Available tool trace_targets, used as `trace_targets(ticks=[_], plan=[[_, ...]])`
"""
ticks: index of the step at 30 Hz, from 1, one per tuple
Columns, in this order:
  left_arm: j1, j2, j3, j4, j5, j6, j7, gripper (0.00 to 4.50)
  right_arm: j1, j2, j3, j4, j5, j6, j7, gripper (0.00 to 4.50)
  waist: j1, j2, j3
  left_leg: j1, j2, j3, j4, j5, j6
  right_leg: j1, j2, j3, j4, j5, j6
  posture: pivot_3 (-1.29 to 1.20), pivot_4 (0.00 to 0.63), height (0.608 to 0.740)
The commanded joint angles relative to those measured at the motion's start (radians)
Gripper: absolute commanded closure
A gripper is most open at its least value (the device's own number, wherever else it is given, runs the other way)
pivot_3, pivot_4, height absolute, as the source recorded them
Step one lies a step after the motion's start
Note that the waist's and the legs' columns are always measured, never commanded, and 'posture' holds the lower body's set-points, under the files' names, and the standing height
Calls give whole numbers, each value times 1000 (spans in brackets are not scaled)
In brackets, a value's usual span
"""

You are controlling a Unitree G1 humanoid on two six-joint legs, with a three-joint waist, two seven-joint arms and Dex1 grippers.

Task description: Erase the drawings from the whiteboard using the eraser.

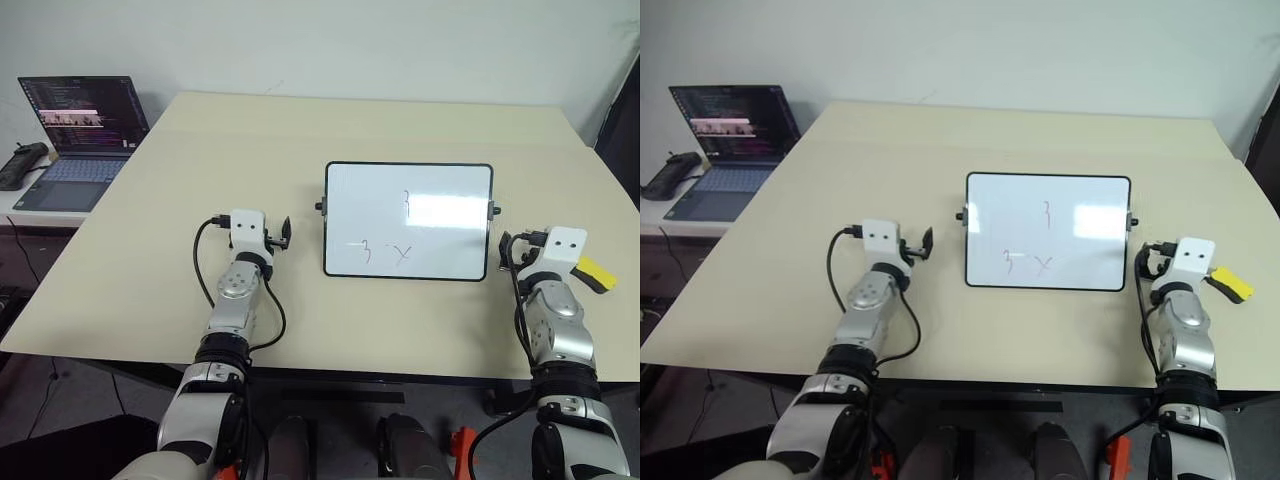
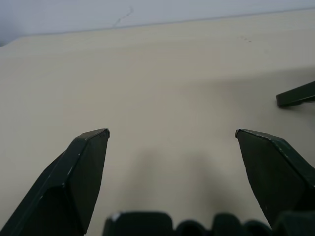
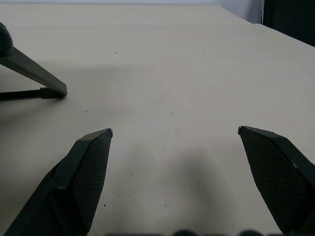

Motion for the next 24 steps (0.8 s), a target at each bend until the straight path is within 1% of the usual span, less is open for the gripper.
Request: trace_targets(ticks=[1, 4, 6, 9, 11, 13, 14, 15, 16, 18, 19, 21, 22, 24], plan=[[-27, 14, 0, -4, -7, 0, -32, 0, -14, -7, -2, -8, -4, -34, 3, 30, -1, 0, 0, 0, 0, 0, 0, 0, 0, 0, 0, 0, 0, 0, 0, 0, 150, 740], [-9, 48, 19, -21, -21, -11, -63, 0, 1, -14, -5, -32, 6, -24, 20, 30, -2, 0, 0, 0, 0, 0, 0, 0, 0, 0, 0, 0, 0, 0, 0, 0, 150, 740], [-2, 78, 28, -76, -59, -1, -137, 0, 12, -37, -9, -74, 16, -1, 49, 30, -2, 0, 0, 0, 0, 0, 0, 0, 0, 0, 0, 0, 0, 0, 0, 0, 150, 740], [34, 176, 13, -239, -162, 70, -394, 0, 36, -121, -14, -145, 38, 66, 148, 30, -3, 0, 0, -1, 0, 0, 0, 0, 0, -1, 0, 0, 0, 0, 0, 0, 150, 740], [76, 268, -2, -398, -263, 210, -579, 0, 55, -193, -35, -183, 79, 140, 230, 30, -3, 0, 0, -1, 0, 1, -1, 0, 0, -1, 0, 0, 0, 0, 0, 0, 150, 740], [123, 385, -42, -572, -380, 391, -783, 0, 75, -276, -61, -208, 123, 209, 317, 30, -5, 1, 0, 0, 1, 0, -1, 0, 0, -1, 0, 0, 0, 0, -1, 0, 150, 740], [130, 435, -64, -635, -425, 457, -868, 0, 77, -321, -68, -204, 142, 246, 362, 30, -6, 1, 0, 0, 1, 0, -2, 0, 0, -1, 0, 0, 0, -1, -1, 0, 150, 740], [125, 465, -82, -677, -456, 507, -919, 0, 80, -364, -69, -195, 152, 277, 403, 30, -4, 1, 0, 0, 1, 1, -2, 0, 0, 0, 0, 0, 0, -1, -1, 0, 150, 740], [103, 469, -100, -702, -473, 545, -937, 0, 79, -408, -64, -171, 151, 299, 445, 30, -1, 2, 0, 0, 1, 0, -1, 0, 0, 0, 0, 0, -1, -1, -1, 0, 150, 740], [50, 437, -135, -735, -497, 600, -949, 0, 72, -488, -42, -105, 135, 318, 523, 30, 6, 2, 0, 2, 1, 0, 0, 0, 0, 5, 0, -1, -3, -2, -1, 0, 150, 740], [17, 405, -164, -745, -502, 615, -958, 0, 58, -533, -23, -52, 124, 316, 583, 30, 7, 2, 0, 3, 1, -1, 1, 0, 1, 7, 0, -3, -4, -3, -1, 0, 150, 740], [-36, 323, -215, -728, -490, 612, -965, 0, 17, -605, 28, 82, 79, 256, 682, 30, 7, 2, 0, 7, 0, -1, 2, 1, 1, 13, 0, -3, -6, -8, -1, 0, 150, 740], [-55, 278, -241, -701, -472, 600, -961, 0, -21, -629, 55, 166, 61, 237, 728, 30, 3, 2, 0, 9, 0, 0, 2, 1, 2, 14, -1, -2, -6, -8, -1, 0, 150, 740], [-74, 223, -282, -665, -433, 577, -961, 0, -93, -652, 95, 295, 39, 214, 802, 30, -4, 2, 0, 11, 0, 2, 2, 1, 2, 15, -1, 0, -6, -8, -1, 0, 150, 740]])
